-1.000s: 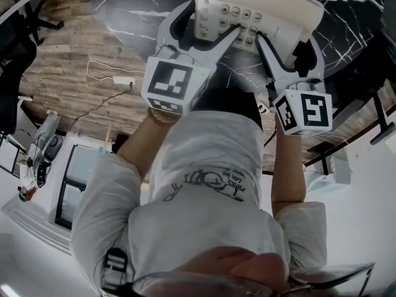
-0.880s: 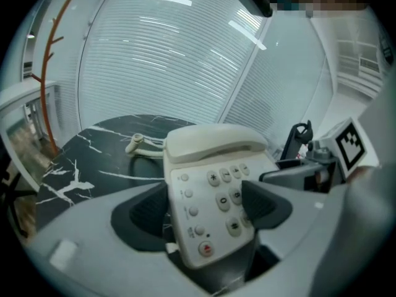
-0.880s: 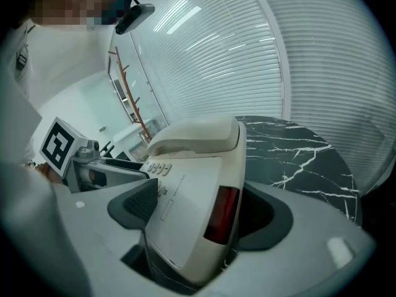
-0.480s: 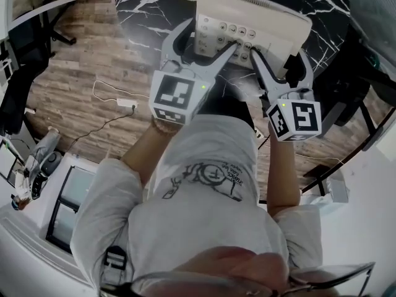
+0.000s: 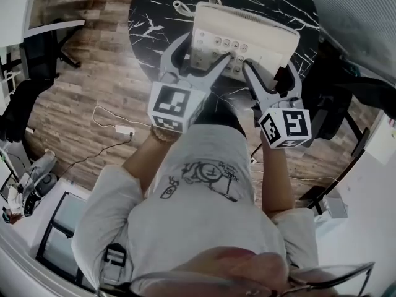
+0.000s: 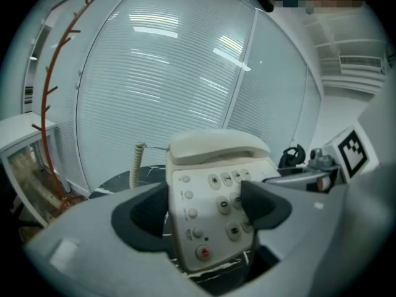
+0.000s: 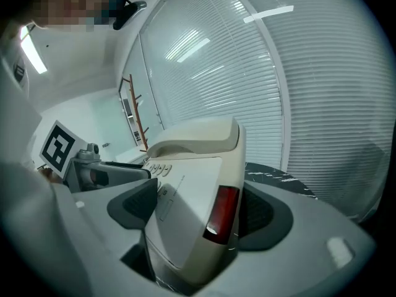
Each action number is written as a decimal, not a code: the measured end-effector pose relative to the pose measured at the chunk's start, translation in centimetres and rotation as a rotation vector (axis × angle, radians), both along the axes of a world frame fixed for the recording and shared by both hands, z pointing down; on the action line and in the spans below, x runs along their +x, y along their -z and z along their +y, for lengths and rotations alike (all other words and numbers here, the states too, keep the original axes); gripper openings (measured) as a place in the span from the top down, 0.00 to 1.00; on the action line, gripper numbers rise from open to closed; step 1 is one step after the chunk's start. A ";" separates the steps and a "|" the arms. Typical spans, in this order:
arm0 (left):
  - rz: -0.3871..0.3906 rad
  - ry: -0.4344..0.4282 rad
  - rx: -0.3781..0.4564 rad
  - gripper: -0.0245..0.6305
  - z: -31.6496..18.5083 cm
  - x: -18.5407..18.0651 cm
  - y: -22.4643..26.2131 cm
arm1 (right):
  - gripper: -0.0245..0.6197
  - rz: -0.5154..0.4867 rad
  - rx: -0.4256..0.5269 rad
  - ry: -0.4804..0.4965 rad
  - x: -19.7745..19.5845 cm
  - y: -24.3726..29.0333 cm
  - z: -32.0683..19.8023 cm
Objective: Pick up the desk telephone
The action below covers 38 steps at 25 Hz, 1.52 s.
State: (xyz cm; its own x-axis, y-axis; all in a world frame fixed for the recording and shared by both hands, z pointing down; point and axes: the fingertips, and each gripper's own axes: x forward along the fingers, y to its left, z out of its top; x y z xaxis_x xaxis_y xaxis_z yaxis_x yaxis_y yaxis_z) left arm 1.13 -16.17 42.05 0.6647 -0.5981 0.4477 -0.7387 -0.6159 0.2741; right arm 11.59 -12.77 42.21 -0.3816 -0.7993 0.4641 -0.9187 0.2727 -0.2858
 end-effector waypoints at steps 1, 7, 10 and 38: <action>0.004 0.000 0.011 0.40 0.0 0.1 0.9 | 0.35 0.002 0.011 -0.005 0.1 0.9 0.1; 0.016 -0.001 0.071 0.40 0.8 0.6 6.2 | 0.35 -0.005 0.074 -0.020 0.6 6.1 0.8; 0.018 0.001 0.109 0.40 1.5 0.7 9.2 | 0.35 -0.004 0.113 -0.029 0.7 9.0 1.4; 0.048 0.006 0.237 0.40 6.0 -0.2 20.8 | 0.36 -0.004 0.263 -0.079 -0.1 20.6 5.7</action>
